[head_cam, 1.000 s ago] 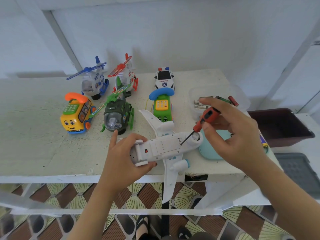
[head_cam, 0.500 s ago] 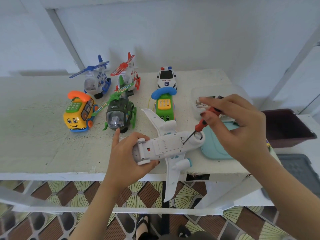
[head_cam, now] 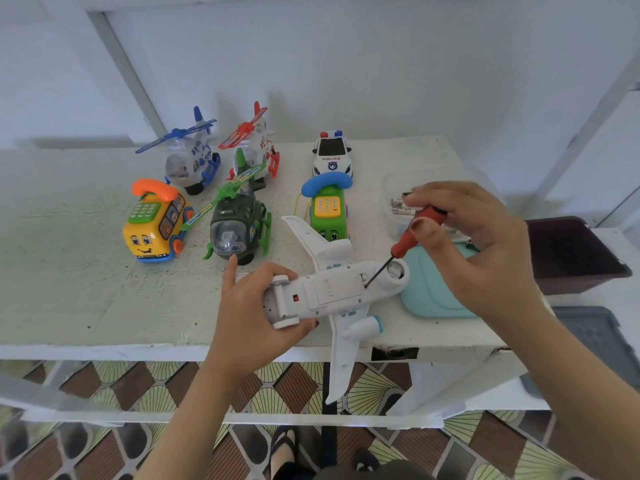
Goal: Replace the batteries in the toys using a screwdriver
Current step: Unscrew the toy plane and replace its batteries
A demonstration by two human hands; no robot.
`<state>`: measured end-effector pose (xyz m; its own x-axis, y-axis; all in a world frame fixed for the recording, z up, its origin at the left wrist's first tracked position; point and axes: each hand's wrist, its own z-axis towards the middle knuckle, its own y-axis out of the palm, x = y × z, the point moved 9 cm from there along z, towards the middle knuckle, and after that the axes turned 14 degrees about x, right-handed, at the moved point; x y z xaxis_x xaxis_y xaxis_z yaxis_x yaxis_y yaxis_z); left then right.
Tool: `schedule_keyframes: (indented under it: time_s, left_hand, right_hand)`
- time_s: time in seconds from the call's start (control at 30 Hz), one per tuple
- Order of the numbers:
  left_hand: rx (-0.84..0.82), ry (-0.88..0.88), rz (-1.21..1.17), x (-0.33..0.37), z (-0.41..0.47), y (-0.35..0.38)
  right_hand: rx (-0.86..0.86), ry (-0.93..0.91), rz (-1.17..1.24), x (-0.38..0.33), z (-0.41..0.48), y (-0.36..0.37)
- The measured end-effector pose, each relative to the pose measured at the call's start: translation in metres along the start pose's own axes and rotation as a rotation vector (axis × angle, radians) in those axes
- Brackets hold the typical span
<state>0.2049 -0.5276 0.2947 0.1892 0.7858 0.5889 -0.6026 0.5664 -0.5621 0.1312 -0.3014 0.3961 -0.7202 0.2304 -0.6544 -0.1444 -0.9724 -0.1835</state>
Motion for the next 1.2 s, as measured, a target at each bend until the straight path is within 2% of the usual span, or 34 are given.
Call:
schedule_keyframes:
  time_s: [0.13, 0.27, 0.43, 0.63, 0.9, 1.07, 1.2]
  left_hand:
    - [0.004, 0.002, 0.010, 0.000, 0.000, 0.000]
    - [0.004, 0.001, 0.008, 0.000, -0.001, 0.000]
    - [0.005, -0.005, 0.001, 0.000, 0.000, 0.000]
    - [0.001, -0.004, 0.000, 0.000, 0.001, 0.000]
    - [0.008, -0.001, 0.009, 0.001, 0.001, -0.001]
    - [0.006, -0.006, 0.004, 0.001, 0.000, -0.001]
    - [0.012, 0.003, 0.004, 0.003, 0.000, -0.002]
  right_hand:
    - [0.063, -0.027, -0.020, -0.003, 0.004, 0.000]
    - [0.009, 0.035, 0.009, -0.001, 0.006, 0.006]
    - [-0.078, 0.028, -0.009, -0.003, 0.008, 0.012]
    - [0.013, 0.010, -0.011, -0.007, 0.016, 0.006]
    - [-0.131, 0.081, 0.003, 0.002, 0.012, 0.016]
    - [-0.036, 0.046, 0.012, -0.005, 0.016, 0.011]
    - [-0.055, 0.096, -0.007, 0.000, 0.018, 0.013]
